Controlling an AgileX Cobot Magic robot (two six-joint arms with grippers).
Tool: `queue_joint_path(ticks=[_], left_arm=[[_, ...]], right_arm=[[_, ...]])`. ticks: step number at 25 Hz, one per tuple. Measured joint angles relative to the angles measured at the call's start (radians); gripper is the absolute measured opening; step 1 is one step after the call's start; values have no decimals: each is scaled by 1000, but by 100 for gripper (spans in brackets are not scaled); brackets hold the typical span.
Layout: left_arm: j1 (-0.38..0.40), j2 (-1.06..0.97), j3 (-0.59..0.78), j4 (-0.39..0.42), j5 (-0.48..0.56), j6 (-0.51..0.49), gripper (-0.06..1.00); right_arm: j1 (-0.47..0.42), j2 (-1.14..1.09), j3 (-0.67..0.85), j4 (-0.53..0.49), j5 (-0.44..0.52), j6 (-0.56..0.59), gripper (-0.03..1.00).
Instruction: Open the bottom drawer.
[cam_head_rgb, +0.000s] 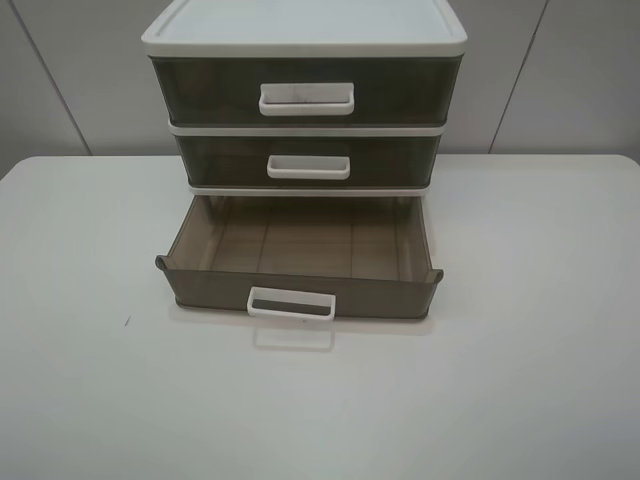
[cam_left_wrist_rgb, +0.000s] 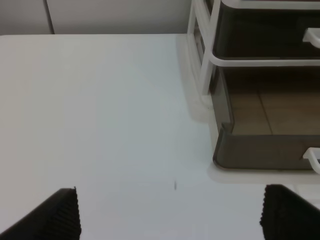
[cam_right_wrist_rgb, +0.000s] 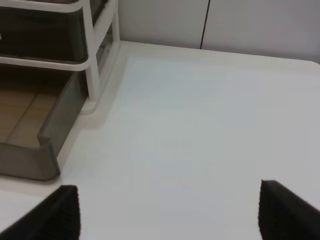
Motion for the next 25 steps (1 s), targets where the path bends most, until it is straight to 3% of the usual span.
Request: queue_joint_path(ticks=[25], left_arm=[[0,0,0,0,0,0,74]], right_arm=[[-3,0,0,1,-1,0,72]])
